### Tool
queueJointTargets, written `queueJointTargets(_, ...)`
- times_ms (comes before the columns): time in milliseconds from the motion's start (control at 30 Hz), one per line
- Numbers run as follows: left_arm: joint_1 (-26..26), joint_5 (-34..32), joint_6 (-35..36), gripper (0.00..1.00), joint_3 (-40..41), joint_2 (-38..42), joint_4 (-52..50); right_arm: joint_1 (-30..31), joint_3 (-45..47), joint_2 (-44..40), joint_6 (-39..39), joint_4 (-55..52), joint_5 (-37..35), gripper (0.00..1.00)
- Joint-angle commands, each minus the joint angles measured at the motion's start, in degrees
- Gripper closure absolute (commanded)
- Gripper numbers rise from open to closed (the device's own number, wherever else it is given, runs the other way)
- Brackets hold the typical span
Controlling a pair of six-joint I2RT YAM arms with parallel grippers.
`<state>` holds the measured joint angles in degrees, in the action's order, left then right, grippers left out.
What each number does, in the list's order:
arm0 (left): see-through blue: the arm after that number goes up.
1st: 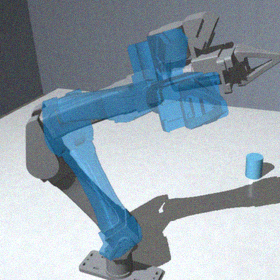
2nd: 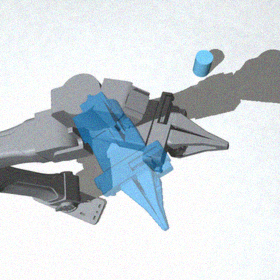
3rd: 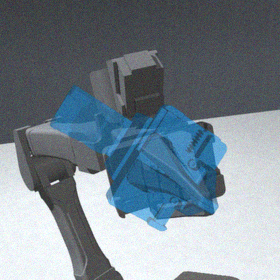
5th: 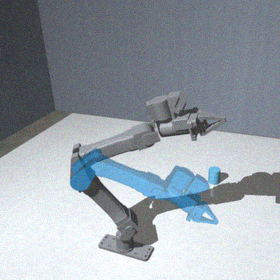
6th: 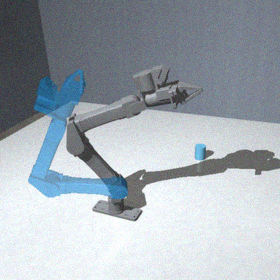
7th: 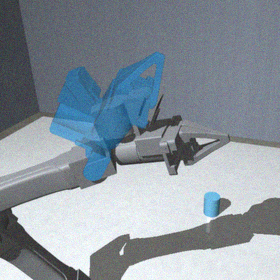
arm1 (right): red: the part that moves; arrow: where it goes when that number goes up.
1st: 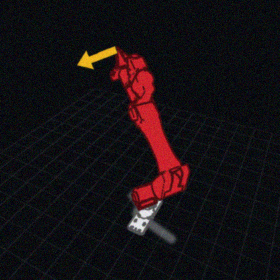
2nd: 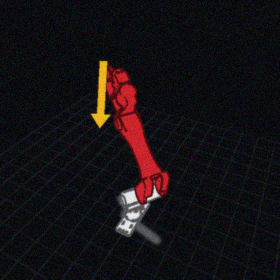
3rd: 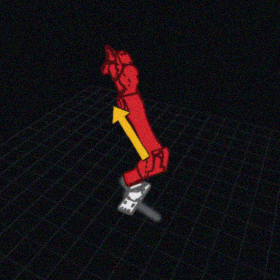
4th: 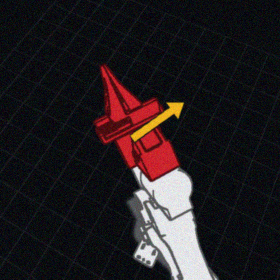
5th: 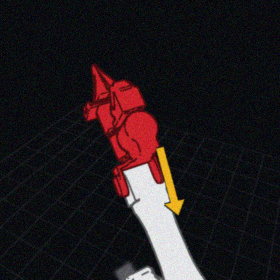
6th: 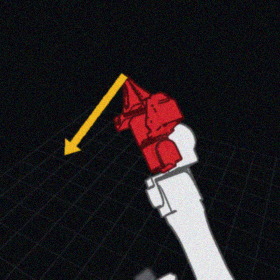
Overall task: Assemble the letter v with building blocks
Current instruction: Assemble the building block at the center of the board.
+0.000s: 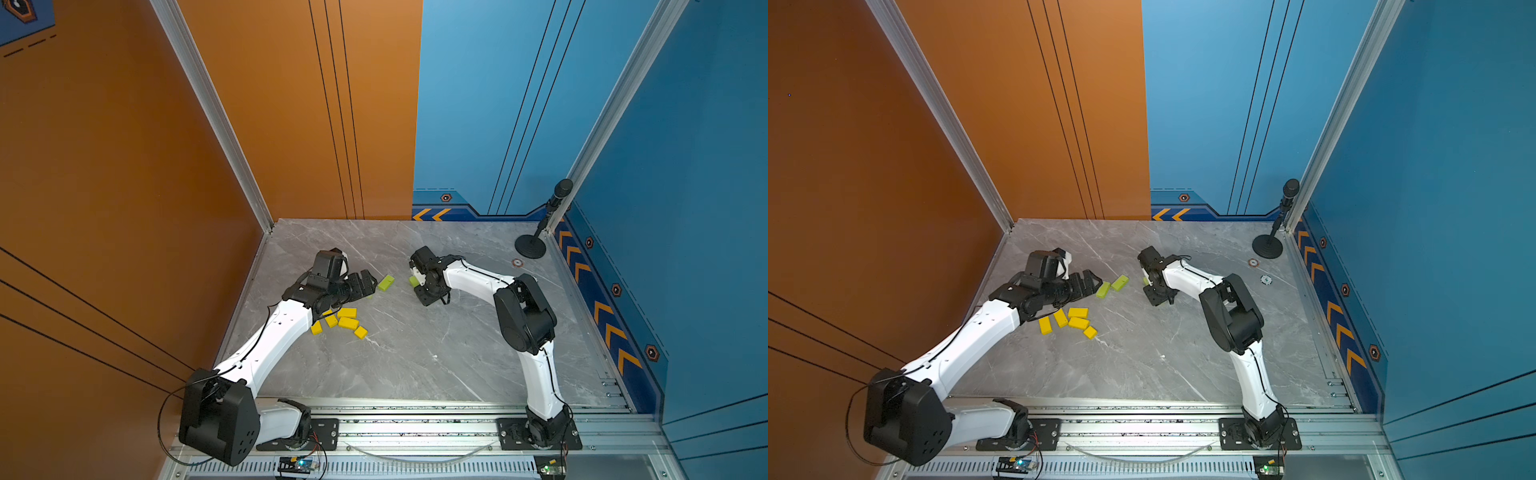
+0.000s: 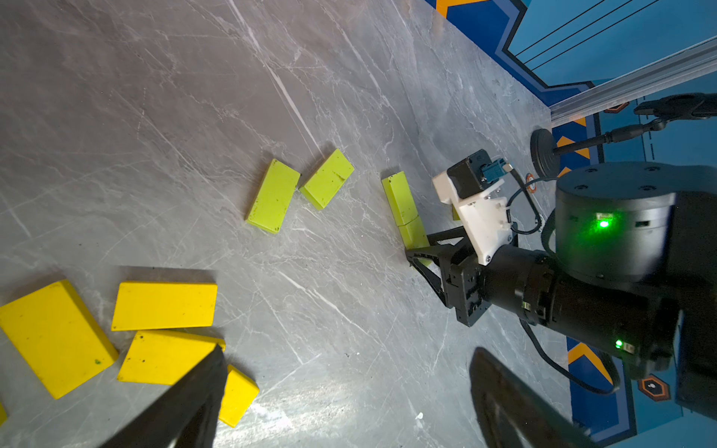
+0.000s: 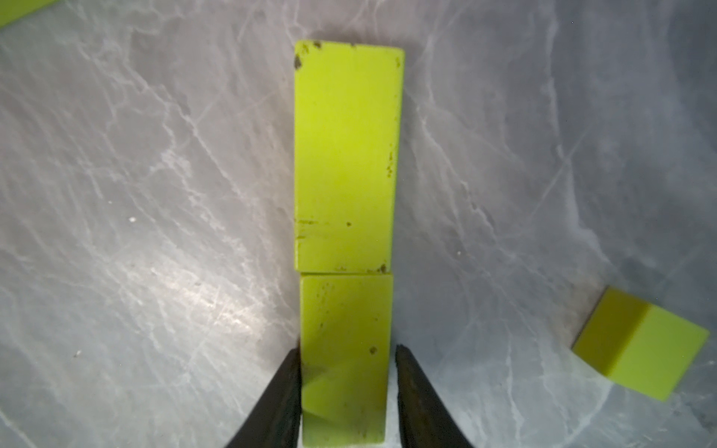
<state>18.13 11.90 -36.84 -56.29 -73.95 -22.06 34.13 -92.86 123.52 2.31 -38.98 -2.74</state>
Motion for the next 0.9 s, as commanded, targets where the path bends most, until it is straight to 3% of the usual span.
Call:
queueJointTargets(0, 0.41, -1.15, 0.79, 0.02, -0.32, -0.23, -0.96, -0.12, -0.05, 2.25, -1.43, -2.50, -1.00, 0.61)
queueJointTargets(867, 0.76, -1.17, 0.80, 0.02, -0.97, -1.01, -1.14, -0.05, -0.56, 2.51, -1.84, -2.58, -1.40, 0.62)
